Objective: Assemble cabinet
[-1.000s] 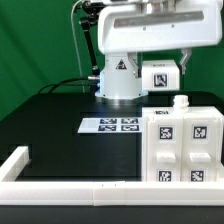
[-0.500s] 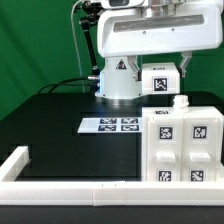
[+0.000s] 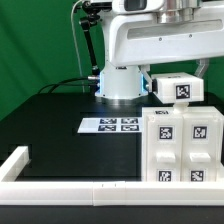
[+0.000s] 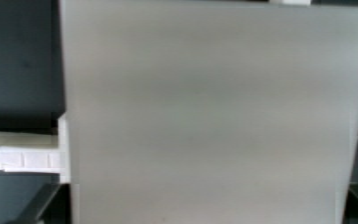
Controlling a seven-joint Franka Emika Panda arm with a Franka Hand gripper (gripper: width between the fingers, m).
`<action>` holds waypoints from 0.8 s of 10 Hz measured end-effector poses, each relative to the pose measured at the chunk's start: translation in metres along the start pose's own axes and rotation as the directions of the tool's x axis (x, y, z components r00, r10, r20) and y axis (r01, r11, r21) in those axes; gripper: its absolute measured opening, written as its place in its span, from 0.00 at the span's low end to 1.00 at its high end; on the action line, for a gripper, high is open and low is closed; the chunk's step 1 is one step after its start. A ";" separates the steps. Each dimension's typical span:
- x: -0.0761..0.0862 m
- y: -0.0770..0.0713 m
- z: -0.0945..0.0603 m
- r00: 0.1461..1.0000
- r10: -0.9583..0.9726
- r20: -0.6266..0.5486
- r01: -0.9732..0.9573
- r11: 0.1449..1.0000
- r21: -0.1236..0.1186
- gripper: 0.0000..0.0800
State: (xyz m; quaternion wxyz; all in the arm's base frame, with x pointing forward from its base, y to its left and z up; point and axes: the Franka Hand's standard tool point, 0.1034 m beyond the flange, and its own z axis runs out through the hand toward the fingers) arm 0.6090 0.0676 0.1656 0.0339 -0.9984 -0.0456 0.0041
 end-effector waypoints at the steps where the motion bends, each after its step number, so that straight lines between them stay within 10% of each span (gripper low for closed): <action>1: 0.000 0.000 0.000 1.000 0.000 -0.001 0.000 1.000 0.000 0.70; 8: 0.018 -0.002 0.004 1.000 -0.005 0.005 0.005 1.000 0.002 0.70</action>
Offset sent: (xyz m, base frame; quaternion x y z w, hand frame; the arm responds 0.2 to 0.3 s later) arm 0.0007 0.0092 -0.0061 0.0013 0.0034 -0.0241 0.9997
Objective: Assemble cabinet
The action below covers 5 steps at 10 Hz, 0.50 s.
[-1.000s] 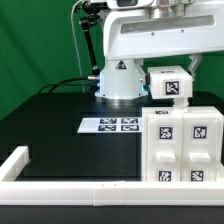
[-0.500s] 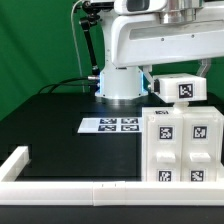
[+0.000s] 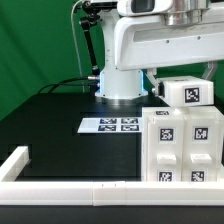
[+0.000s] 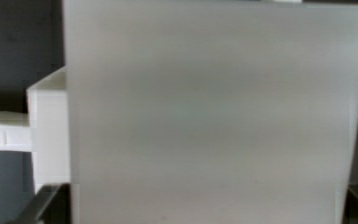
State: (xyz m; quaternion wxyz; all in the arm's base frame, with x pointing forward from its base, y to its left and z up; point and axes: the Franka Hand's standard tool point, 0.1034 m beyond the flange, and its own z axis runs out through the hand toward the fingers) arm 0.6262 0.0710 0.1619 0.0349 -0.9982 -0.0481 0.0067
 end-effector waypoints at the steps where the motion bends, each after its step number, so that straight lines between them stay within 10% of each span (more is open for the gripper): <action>1: -0.001 0.000 0.002 1.000 0.000 0.004 0.000 1.000 0.000 0.70; 5: -0.005 0.001 0.012 1.000 0.002 -0.001 -0.002 1.000 -0.002 0.70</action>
Offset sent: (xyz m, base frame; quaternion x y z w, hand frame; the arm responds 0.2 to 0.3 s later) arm -0.0143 0.0015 -0.0175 0.0119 -0.0051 -0.0070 0.9999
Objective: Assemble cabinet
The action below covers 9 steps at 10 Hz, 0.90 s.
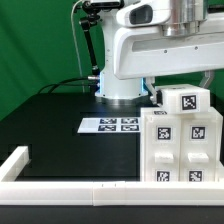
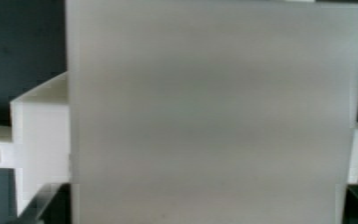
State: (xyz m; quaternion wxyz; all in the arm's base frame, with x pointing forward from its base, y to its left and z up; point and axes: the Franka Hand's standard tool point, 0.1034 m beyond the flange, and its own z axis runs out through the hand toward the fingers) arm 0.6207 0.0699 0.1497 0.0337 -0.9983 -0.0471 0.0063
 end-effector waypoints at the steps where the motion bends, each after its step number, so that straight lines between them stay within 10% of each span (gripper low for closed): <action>1: 0.000 0.000 0.000 1.000 0.000 -0.005 0.000 1.000 0.000 0.70; 9: 0.000 0.000 0.000 1.000 0.024 -0.005 -0.024 1.000 0.000 0.70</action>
Offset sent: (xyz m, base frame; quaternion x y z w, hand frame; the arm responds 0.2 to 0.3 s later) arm 0.0000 0.0000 0.0000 0.0000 0.0000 0.0000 1.0000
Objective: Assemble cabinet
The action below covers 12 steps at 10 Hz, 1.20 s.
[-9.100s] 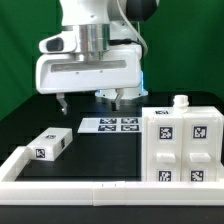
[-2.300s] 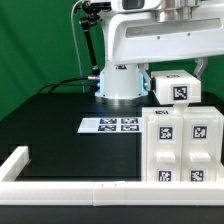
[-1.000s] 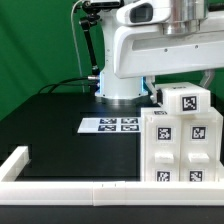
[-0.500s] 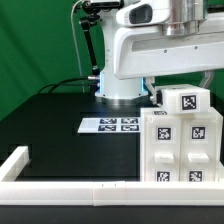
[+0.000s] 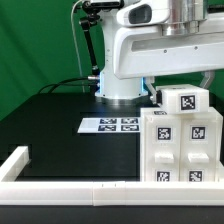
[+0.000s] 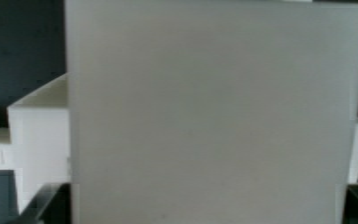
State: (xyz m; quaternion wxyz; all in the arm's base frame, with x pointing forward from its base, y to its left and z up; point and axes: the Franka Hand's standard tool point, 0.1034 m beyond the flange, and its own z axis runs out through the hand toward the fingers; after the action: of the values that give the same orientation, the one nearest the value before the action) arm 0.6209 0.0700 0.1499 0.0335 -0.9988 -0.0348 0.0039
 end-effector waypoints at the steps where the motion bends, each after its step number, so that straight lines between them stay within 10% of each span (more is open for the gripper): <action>1: 0.000 0.000 0.000 1.000 0.011 0.000 -0.011 1.000 0.001 0.70; 4: 0.000 -0.002 0.000 0.944 0.331 -0.007 -0.331 0.944 0.010 0.70; 12: 0.000 -0.009 0.001 0.476 0.879 0.010 -0.879 0.476 0.035 0.70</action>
Offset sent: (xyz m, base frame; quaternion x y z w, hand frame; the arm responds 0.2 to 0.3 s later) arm -0.0157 -0.0116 -0.0023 0.0121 0.0060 0.2331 0.9724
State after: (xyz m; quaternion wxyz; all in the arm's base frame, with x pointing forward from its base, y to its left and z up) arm 0.6206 0.0793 0.1493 0.0447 -0.8751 0.4815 0.0166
